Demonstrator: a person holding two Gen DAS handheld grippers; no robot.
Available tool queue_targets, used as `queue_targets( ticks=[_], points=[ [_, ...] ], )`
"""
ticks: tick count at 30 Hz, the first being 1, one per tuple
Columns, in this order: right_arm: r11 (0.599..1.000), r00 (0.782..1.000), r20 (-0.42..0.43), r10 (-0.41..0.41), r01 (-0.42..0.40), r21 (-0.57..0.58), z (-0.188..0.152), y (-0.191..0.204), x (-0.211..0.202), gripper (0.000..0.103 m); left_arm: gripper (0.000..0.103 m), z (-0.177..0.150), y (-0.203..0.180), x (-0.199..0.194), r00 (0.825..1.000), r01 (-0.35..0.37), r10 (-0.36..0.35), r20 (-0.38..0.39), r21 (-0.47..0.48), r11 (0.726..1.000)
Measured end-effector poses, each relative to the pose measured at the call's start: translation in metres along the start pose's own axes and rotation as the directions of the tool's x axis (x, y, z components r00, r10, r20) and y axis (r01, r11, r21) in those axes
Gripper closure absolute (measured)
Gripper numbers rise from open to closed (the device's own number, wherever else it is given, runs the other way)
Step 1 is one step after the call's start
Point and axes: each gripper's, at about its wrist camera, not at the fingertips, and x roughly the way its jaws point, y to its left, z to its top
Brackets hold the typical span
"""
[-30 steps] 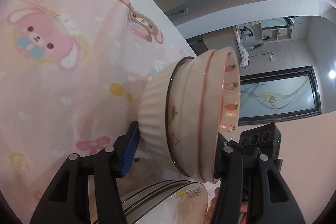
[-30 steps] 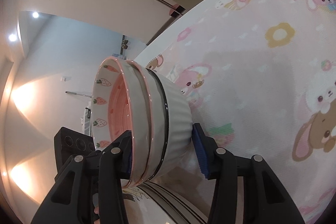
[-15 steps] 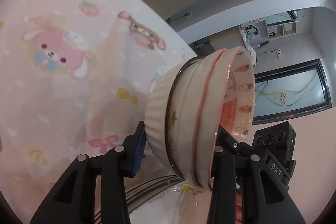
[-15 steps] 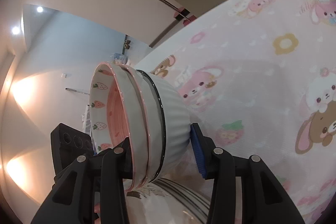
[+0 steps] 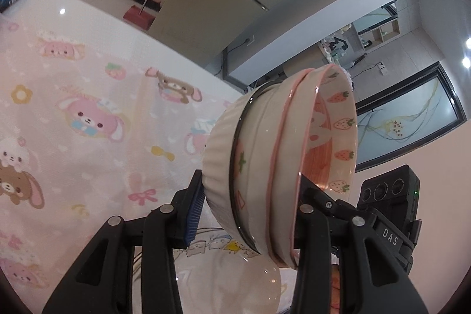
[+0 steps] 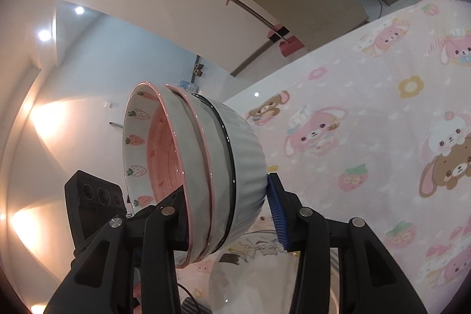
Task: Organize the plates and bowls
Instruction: 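Carry the pink bowls with the right tool over the plate stack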
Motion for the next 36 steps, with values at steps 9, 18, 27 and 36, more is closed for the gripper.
queue_targets(
  ticks=[9, 18, 27, 36],
  points=[
    [0.999, 1.000, 0.010, 0.012, -0.012, -0.049, -0.013, 0.034, -0.032, 0.058, 0.063, -0.015, -0.025, -0.038, 0.999, -0.007, 0.007, 0.047, 0.011, 1.000],
    [0.997, 1.000, 0.007, 0.009, -0.008, -0.073, -0.059, 0.052, -0.074, 0.058, 0.062, -0.058, -0.038, -0.074, 0.998, -0.017, 0.016, 0.059, 0.028, 0.999],
    [0.998, 1.000, -0.013, 0.002, -0.003, -0.056, -0.101, 0.045, -0.091, 0.058, 0.061, -0.101, -0.041, -0.088, 0.998, -0.048, 0.047, 0.034, 0.045, 0.998],
    [0.999, 0.999, -0.037, -0.027, 0.025, -0.032, -0.119, 0.025, -0.090, 0.058, 0.061, -0.123, -0.034, -0.077, 0.998, -0.056, 0.057, -0.004, 0.011, 0.998]
  ],
)
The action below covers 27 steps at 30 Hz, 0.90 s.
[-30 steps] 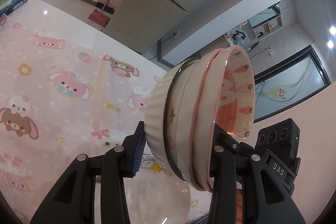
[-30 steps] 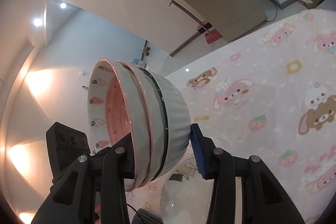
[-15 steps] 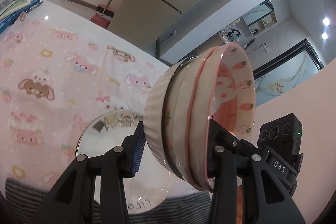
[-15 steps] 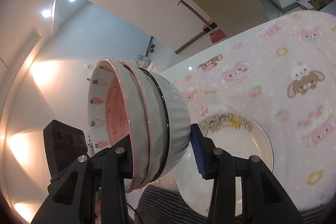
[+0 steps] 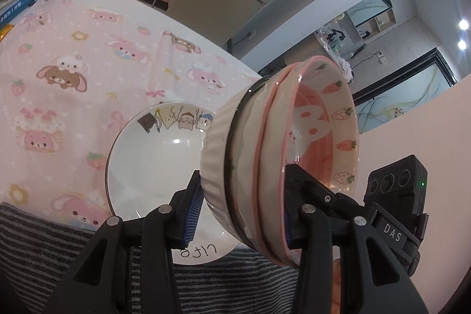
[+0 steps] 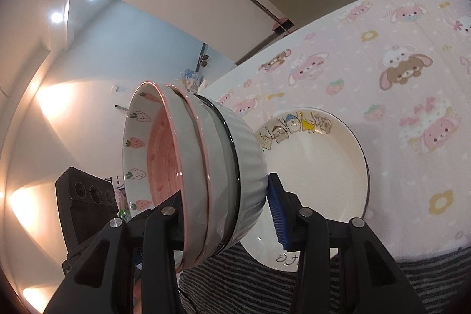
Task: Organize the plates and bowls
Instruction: 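Carry the pink bowls with the right tool over the plate stack, then lower the pink bowls onto the cartoon-rim plate with the right tool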
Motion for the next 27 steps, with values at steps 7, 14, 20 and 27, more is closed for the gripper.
queue_targets(
  ticks=[7, 14, 20, 27],
  points=[
    [1.000, 0.999, -0.034, -0.018, 0.019, 0.020, -0.013, -0.015, 0.014, 0.058, 0.061, -0.014, 0.006, 0.010, 0.999, -0.048, 0.048, -0.017, 0.009, 0.999],
    [0.999, 0.998, -0.062, -0.034, 0.037, 0.039, -0.017, -0.026, 0.025, 0.058, 0.060, -0.019, 0.021, 0.025, 0.998, -0.049, 0.049, -0.038, 0.006, 0.999],
    [0.998, 0.996, -0.079, -0.043, 0.047, 0.042, -0.022, -0.029, 0.032, 0.058, 0.060, -0.020, 0.029, 0.029, 0.997, -0.056, 0.056, -0.049, -0.004, 0.998],
    [0.997, 0.994, -0.096, -0.057, 0.062, 0.054, -0.023, -0.033, 0.039, 0.058, 0.060, -0.023, 0.037, 0.034, 0.996, -0.061, 0.059, -0.072, -0.012, 0.998]
  ],
)
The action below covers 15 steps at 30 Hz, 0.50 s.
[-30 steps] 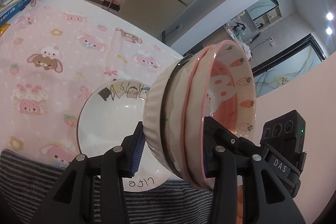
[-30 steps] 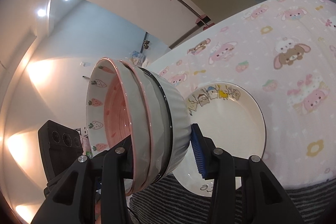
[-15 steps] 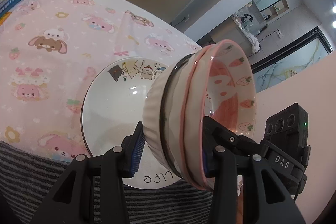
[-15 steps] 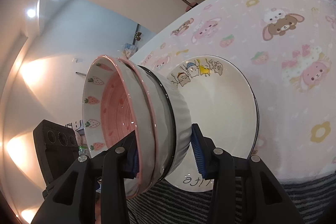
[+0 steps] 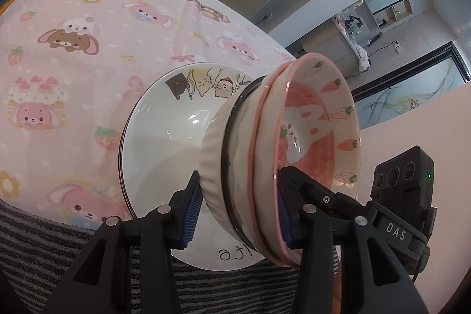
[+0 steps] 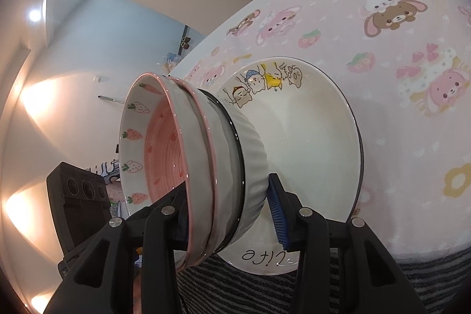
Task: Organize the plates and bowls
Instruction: 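Lower the pink bowls onto the cartoon-rim plate with the right tool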
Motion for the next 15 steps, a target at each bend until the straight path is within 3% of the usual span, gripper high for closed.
queue_targets(
  ticks=[15],
  points=[
    [0.997, 0.997, -0.015, -0.075, 0.075, -0.015, -0.002, -0.002, 0.003, 0.059, 0.059, -0.005, 0.003, 0.012, 0.999, -0.028, 0.028, -0.027, 0.000, 1.000]
  ],
)
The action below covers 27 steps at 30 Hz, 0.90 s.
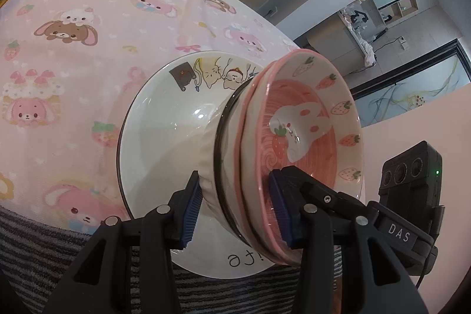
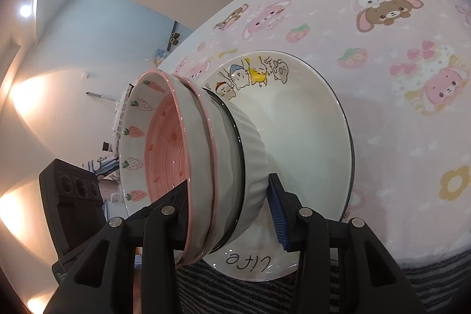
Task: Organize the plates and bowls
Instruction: 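Lower the pink bowls onto the cartoon-rim plate with the right tool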
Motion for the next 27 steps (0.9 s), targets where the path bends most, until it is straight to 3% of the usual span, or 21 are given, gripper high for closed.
queue_targets(
  ticks=[17, 21, 27],
  points=[
    [0.999, 0.999, -0.007, -0.032, 0.032, -0.016, 0.002, 0.000, 0.002, 0.059, 0.057, -0.004, -0.005, -0.006, 1.000, -0.014, 0.013, 0.025, 0.030, 0.999],
    [0.996, 0.998, -0.004, -0.067, 0.066, -0.062, 0.002, 0.005, 0.002, 0.058, 0.057, -0.003, -0.010, -0.014, 0.996, -0.055, 0.051, 0.073, 0.062, 0.997],
    [0.989, 0.993, 0.017, -0.119, 0.120, -0.087, 0.003, 0.005, -0.002, 0.050, 0.051, -0.001, -0.007, -0.016, 0.995, -0.064, 0.060, 0.075, 0.057, 0.996]
  ],
)
